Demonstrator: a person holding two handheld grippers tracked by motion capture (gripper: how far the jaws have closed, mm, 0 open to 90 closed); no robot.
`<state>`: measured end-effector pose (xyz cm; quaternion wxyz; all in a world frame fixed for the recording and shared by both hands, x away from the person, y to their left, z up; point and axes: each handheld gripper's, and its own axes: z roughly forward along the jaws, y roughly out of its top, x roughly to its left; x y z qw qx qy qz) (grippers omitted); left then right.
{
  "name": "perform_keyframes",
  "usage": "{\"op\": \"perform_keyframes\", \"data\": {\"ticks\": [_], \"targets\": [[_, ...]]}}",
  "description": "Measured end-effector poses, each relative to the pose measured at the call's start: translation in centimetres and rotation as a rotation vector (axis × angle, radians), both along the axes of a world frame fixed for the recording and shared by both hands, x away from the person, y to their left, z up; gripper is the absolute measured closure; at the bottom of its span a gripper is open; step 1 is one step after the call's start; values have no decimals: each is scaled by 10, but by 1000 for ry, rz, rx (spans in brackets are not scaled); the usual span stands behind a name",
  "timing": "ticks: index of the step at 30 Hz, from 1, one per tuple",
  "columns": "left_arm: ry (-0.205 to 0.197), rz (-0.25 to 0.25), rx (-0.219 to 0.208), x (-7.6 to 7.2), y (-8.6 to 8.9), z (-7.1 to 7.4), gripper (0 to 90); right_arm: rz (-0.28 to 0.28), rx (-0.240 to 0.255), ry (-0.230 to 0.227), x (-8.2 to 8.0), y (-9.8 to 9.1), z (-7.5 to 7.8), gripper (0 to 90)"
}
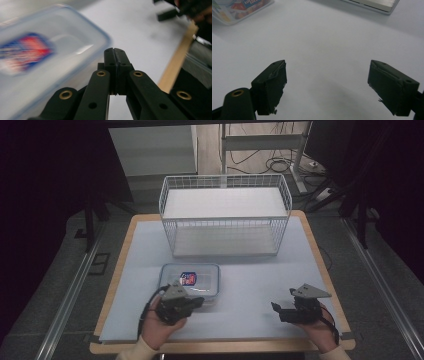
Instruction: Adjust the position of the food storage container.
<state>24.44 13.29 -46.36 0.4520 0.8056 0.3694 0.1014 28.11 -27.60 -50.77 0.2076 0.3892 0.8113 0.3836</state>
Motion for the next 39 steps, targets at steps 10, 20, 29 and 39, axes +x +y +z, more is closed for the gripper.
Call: {"op": "perform_keyframes", "data": {"ticks": [10,20,29,39], "targets": [[15,293,-10,25,99,-2,900,-8,2,-8,0,-1,1,156],[120,369,0,45,126,-40,900,-7,-2,-10,0,0,0,156],[208,347,0,59,122,-62,900,-9,1,-15,1,0,1,156],[231,312,21,61,112,-68,900,-12,1,-17,1,-1,1,156]]}}
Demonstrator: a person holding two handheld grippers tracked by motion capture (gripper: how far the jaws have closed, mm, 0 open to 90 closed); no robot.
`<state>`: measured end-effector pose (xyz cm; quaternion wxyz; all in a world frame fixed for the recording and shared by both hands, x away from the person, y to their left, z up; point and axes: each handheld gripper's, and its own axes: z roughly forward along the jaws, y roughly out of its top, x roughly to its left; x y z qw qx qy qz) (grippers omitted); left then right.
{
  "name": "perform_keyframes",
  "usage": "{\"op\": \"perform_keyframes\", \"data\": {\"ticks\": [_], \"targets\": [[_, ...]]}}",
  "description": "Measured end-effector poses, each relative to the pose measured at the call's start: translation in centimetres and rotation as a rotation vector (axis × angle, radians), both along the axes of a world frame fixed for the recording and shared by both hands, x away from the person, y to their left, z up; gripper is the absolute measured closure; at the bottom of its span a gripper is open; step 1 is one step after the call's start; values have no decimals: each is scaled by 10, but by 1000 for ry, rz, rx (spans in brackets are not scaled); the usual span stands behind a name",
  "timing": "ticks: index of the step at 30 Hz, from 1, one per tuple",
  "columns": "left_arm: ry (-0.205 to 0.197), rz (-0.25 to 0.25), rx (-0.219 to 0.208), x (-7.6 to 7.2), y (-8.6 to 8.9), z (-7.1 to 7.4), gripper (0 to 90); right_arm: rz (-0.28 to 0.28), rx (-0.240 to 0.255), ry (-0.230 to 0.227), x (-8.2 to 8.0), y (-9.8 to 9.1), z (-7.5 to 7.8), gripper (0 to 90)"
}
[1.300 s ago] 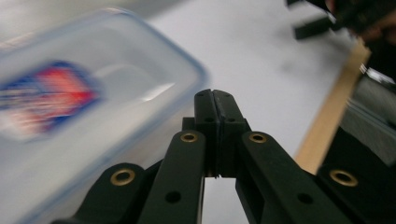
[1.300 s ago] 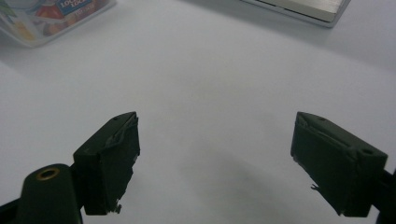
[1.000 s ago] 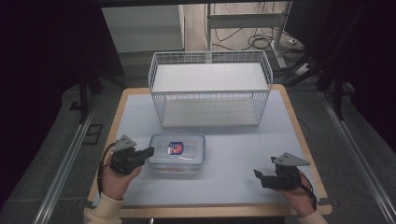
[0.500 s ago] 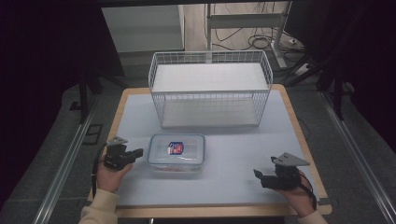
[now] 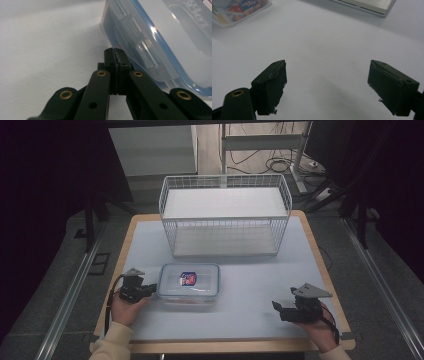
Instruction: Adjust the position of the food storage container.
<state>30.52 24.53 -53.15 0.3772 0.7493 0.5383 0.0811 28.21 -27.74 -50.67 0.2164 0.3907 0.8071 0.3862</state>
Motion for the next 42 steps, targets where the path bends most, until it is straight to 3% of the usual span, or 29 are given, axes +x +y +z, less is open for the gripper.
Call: {"op": "perform_keyframes", "data": {"ticks": [17,33,42], "targets": [[-4,-28,16,4,-15,-2,900,-1,-7,0,1,0,-1,156],[-26,-117,25,9,-66,1,900,-2,-5,-3,0,1,0,157],[-40,-160,20,9,-84,3,900,-2,-6,-3,0,1,0,157]]}}
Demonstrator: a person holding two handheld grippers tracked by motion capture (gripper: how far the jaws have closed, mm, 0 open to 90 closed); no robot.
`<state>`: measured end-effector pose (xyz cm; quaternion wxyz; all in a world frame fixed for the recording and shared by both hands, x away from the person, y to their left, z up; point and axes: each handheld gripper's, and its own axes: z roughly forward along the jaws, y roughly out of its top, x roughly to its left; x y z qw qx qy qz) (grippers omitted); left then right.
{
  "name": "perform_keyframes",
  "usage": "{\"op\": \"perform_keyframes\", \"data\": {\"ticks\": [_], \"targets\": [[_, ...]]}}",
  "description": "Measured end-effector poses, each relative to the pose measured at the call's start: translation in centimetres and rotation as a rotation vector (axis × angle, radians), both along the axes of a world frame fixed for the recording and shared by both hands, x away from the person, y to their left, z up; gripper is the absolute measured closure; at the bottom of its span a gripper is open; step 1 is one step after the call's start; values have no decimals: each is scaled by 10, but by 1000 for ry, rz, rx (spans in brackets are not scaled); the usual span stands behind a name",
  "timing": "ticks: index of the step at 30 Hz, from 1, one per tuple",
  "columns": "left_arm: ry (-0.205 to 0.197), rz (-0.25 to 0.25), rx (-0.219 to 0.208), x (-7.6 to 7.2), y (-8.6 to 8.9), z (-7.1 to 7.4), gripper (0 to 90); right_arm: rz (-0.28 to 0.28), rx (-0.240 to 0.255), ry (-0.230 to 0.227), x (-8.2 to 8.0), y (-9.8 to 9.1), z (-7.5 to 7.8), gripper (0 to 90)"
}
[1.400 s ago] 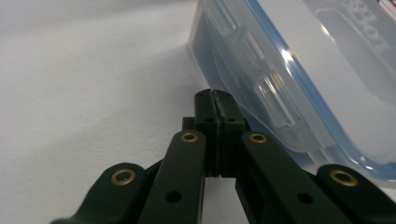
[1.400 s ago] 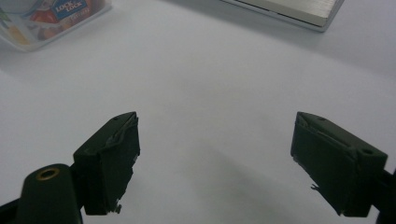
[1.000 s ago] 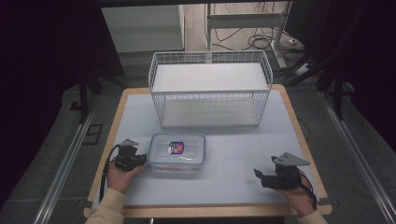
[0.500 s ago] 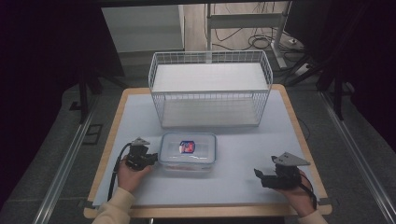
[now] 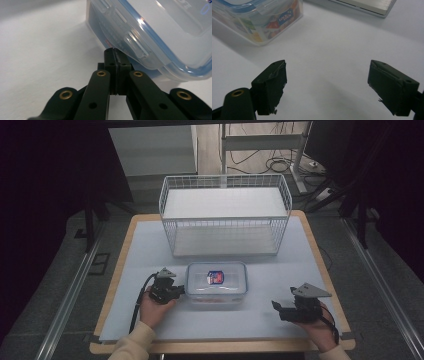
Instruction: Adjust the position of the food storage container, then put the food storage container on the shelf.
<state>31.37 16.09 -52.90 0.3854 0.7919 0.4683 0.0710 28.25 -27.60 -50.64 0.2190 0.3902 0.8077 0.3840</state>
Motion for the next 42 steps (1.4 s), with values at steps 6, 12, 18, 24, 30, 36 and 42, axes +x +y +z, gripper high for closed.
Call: {"op": "perform_keyframes", "data": {"ticks": [6,12,18,24,30,36,42], "targets": [[1,0,-6,1,1,0,900,1,1,1,0,0,0,157],[-20,72,-79,-4,23,8,890,-1,32,-3,-1,-2,2,157],[-45,88,-104,-15,34,16,868,2,37,-3,-1,-3,3,157],[-50,103,-114,-22,46,20,791,9,27,-2,-1,-2,2,157],[-53,146,-141,-23,49,25,469,9,42,1,-1,-2,2,157],[-40,151,-187,-24,48,31,287,34,81,8,-1,-2,4,149],[-9,128,-220,-23,43,32,202,80,122,26,0,5,9,147]]}}
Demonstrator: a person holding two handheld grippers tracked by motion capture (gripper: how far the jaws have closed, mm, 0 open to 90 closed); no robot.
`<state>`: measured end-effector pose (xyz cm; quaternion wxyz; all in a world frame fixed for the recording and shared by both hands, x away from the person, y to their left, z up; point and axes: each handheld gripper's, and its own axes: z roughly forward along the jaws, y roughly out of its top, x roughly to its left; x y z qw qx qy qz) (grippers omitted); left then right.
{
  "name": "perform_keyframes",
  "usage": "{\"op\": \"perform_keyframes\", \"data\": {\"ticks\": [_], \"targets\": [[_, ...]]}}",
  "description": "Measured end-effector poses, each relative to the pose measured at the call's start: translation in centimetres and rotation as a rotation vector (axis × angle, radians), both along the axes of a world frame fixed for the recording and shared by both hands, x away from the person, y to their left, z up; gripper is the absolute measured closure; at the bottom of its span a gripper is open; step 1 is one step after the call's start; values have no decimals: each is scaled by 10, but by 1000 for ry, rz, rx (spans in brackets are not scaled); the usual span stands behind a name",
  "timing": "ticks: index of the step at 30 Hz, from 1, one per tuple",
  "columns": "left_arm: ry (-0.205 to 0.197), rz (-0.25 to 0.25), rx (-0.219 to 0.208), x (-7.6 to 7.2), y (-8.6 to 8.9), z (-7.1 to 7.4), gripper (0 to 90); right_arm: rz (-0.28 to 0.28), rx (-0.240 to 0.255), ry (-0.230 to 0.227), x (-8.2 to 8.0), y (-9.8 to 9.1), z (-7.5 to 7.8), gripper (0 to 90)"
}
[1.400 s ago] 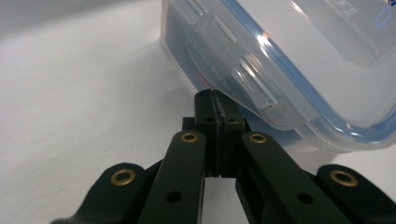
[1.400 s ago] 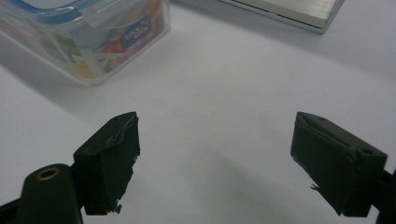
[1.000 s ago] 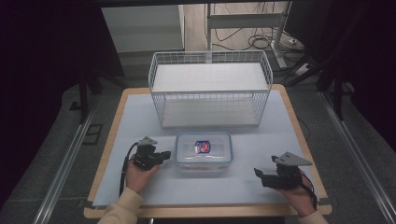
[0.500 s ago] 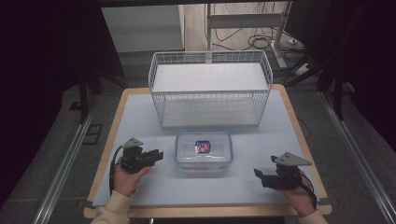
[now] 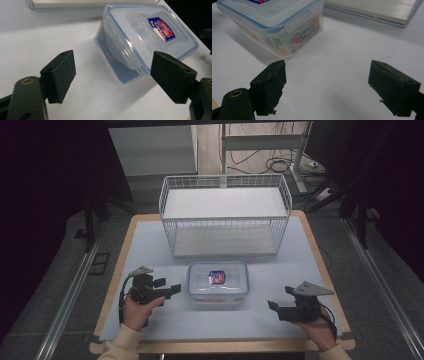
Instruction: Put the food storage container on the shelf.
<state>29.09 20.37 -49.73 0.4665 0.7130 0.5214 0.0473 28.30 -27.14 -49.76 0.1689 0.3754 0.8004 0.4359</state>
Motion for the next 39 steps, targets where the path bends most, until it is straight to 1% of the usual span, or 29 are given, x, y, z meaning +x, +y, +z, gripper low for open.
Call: {"op": "perform_keyframes", "data": {"ticks": [2,4,5,6,9,10,12,14,15,18,20,21,24,26,28,31,34,35,36,39], "targets": [[6,-4,-3,0,-2,0,200,5,3,5,0,1,1,147],[15,-6,-21,1,-3,1,189,17,1,8,1,3,2,147],[24,-10,-29,2,-5,2,166,27,-1,7,1,5,3,147],[24,-10,-29,2,-5,2,156,29,-2,5,1,6,3,147],[30,-18,-29,4,-7,2,142,28,-1,4,2,6,3,147],[34,-19,-38,5,-8,2,142,25,2,5,2,6,3,147],[51,-30,-53,11,-11,1,136,20,4,5,4,7,3,147],[63,-25,-77,16,-13,-1,137,18,4,5,5,8,3,147],[63,-25,-77,16,-13,-1,140,18,4,5,5,8,3,147],[71,-4,-106,24,-16,-2,150,18,0,4,5,9,2,147],[81,-6,-107,29,-20,-3,156,18,-3,2,5,9,3,147],[86,-10,-102,31,-21,-3,155,17,-2,1,5,9,3,147],[123,-18,-127,39,-26,-9,150,16,2,-2,5,8,3,148],[137,-22,-123,43,-30,-12,145,16,4,-2,5,7,3,148],[150,-37,-128,44,-33,-15,145,18,1,-6,5,7,3,148],[161,-54,-117,43,-37,-17,145,17,-4,-7,3,6,3,148],[177,-75,-130,44,-42,-20,150,13,-8,-6,4,6,3,148],[187,-89,-143,44,-42,-21,146,14,-8,-7,4,6,3,148],[192,-92,-157,45,-43,-22,151,15,-9,-9,3,6,3,148],[201,-113,-179,46,-44,-24,167,16,-12,-10,3,6,3,149]]}}
